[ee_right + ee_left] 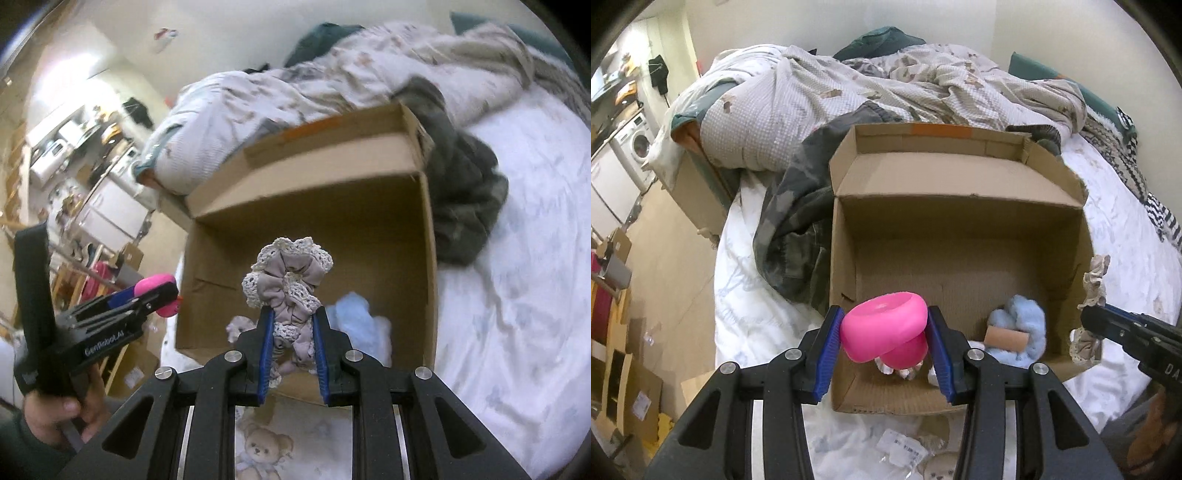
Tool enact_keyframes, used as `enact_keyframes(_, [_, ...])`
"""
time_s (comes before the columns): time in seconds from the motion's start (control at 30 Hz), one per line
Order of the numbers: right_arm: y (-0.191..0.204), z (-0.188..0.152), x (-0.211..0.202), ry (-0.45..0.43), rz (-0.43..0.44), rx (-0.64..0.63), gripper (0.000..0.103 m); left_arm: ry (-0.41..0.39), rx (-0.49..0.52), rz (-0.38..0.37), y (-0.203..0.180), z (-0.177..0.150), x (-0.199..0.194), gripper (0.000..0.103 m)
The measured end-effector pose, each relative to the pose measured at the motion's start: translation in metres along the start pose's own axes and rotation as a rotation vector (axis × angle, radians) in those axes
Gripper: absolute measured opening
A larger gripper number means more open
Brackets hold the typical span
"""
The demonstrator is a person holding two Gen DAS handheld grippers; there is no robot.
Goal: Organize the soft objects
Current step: 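Lower the pink toy and lace scrunchie into the box and open both tools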
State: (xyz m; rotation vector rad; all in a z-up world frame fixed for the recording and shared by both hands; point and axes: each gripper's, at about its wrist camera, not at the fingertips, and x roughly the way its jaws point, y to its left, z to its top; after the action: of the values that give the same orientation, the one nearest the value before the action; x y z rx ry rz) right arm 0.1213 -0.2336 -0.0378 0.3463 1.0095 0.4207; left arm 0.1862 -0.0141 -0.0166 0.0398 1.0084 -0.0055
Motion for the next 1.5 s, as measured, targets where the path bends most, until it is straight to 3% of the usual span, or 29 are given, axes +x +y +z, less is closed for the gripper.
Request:
enact_keyframes(0.33, [0.001, -0.008, 0.031, 0.087, -0.071, -0.032, 0.022, 0.033, -0.065, -0.023, 0.006, -0.001, 0.019, 0.041])
enact_keyframes(0.73, [-0.001, -0.01, 0.045, 0.14, -0.104, -0.022, 0.022, 0.033, 0.005, -0.035, -0.012, -0.005, 0.027, 0.041])
enact_keyframes(1.1, [0.004, -0.012, 0.051, 0.155, -0.106, -0.035, 0.022, 0.054, -0.008, -0.058, -0.011, -0.008, 0.031, 0.042])
enact_keyframes(1.17, [0.003, -0.012, 0.052, 0.157, -0.105, -0.035, 0.022, 0.067, -0.011, -0.061, -0.012, -0.009, 0.033, 0.044])
enact_keyframes(1.23, [0.003, -0.012, 0.052, 0.157, -0.105, -0.036, 0.022, 0.073, -0.002, -0.057, -0.014, -0.01, 0.033, 0.06])
enact_keyframes(1.3, [0.003, -0.012, 0.052, 0.157, -0.105, -0.036, 0.022, 0.064, 0.01, -0.051, -0.017, -0.01, 0.03, 0.066])
enact_keyframes(1.5, [0.002, -0.012, 0.053, 0.155, -0.104, -0.035, 0.022, 0.056, 0.037, -0.034, -0.022, -0.01, 0.027, 0.066])
